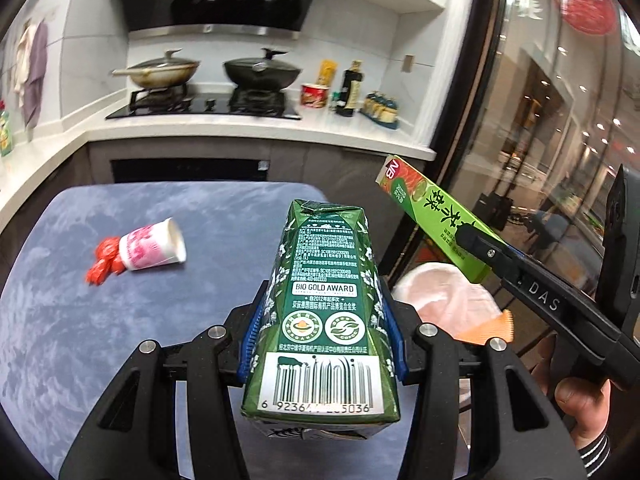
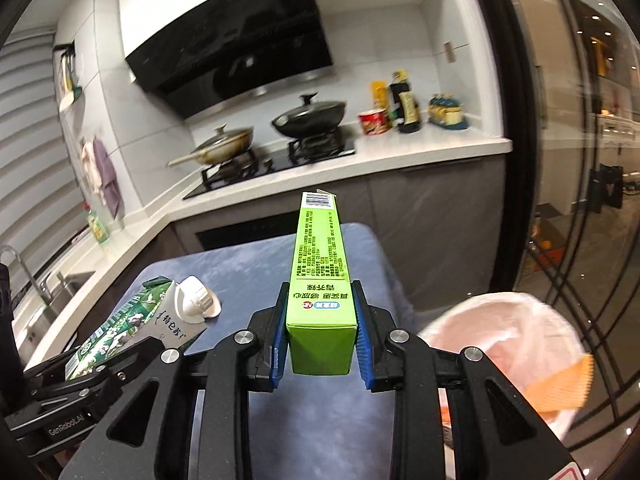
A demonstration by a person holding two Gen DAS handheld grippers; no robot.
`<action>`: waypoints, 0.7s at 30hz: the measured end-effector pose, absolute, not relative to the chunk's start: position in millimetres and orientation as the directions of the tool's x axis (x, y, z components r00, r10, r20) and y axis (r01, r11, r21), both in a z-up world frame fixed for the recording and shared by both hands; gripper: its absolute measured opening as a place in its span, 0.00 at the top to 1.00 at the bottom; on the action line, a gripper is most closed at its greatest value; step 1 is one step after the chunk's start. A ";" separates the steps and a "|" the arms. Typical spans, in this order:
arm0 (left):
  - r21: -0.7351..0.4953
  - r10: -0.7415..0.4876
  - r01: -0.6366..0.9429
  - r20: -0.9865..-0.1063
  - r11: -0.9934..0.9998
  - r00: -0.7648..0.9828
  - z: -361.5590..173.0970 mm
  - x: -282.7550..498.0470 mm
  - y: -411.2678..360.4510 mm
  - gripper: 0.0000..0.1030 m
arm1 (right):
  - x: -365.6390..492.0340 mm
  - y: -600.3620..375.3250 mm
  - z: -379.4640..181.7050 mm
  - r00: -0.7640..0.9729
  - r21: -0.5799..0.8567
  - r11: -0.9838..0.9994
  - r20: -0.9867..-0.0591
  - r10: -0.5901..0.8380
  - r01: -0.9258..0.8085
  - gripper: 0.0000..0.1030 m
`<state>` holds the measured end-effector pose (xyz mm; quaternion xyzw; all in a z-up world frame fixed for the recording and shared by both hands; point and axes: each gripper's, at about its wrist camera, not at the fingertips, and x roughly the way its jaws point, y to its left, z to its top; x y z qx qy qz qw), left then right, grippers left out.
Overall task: Collect trash
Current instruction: 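Carry the green carton and green box over the trash bin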
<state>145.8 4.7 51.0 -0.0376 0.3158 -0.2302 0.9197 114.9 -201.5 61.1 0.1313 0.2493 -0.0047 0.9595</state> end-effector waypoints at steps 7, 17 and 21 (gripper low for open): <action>-0.200 -0.502 0.476 -0.542 0.856 0.674 64.5 120.5 -42.0 0.54 | 72.4 -247.0 70.1 0.889 0.255 0.956 -0.457 -0.015 0.147 0.74; -0.190 -0.565 0.567 -0.549 0.802 0.616 63.5 97.2 -106.8 0.54 | 27.7 -307.9 65.8 0.882 0.275 0.928 -0.460 -0.101 0.250 0.74; -0.188 -0.578 0.586 -0.555 0.788 0.598 61.1 94.5 -123.1 0.54 | 16.5 -324.1 59.2 0.875 0.281 0.919 -0.469 -0.119 0.276 0.74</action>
